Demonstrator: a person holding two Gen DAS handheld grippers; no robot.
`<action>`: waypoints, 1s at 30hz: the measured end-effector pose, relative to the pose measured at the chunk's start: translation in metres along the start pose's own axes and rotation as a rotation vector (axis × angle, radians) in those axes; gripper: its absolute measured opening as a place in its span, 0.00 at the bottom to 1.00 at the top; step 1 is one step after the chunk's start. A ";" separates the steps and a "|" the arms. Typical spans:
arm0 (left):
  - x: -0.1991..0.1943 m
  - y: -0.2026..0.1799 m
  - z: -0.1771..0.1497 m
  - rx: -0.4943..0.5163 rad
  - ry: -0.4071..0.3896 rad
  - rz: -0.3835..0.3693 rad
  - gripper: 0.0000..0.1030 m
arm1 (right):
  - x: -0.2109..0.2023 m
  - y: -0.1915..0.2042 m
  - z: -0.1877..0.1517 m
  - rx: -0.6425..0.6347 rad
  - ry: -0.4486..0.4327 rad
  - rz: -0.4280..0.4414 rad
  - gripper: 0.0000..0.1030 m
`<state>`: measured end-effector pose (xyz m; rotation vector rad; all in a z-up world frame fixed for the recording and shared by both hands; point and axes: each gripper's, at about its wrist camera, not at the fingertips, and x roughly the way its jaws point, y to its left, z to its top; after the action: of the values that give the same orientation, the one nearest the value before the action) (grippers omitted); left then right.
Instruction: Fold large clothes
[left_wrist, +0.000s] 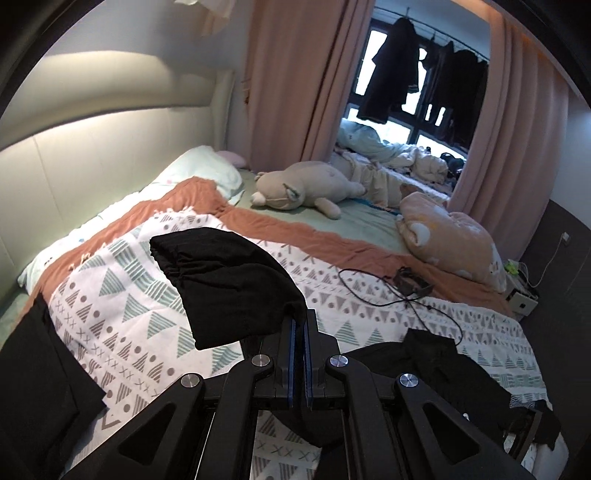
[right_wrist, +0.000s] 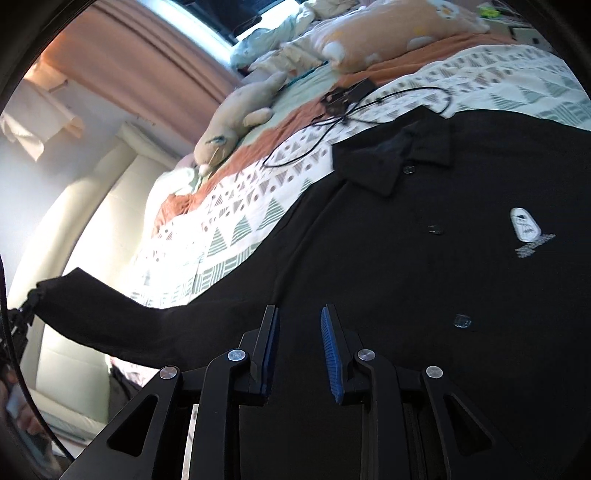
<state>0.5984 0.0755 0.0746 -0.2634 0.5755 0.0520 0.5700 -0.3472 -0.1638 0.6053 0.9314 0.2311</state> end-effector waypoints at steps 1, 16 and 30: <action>-0.003 -0.013 0.002 0.015 -0.004 -0.016 0.03 | -0.007 -0.004 0.001 0.002 -0.004 -0.005 0.34; -0.007 -0.185 -0.015 0.219 0.006 -0.201 0.03 | -0.092 -0.102 0.004 0.140 -0.087 0.003 0.36; 0.061 -0.313 -0.109 0.410 0.185 -0.378 0.81 | -0.108 -0.180 0.020 0.338 -0.147 -0.062 0.36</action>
<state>0.6299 -0.2569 0.0258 0.0265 0.6964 -0.4563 0.5107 -0.5479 -0.1858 0.8905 0.8506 -0.0290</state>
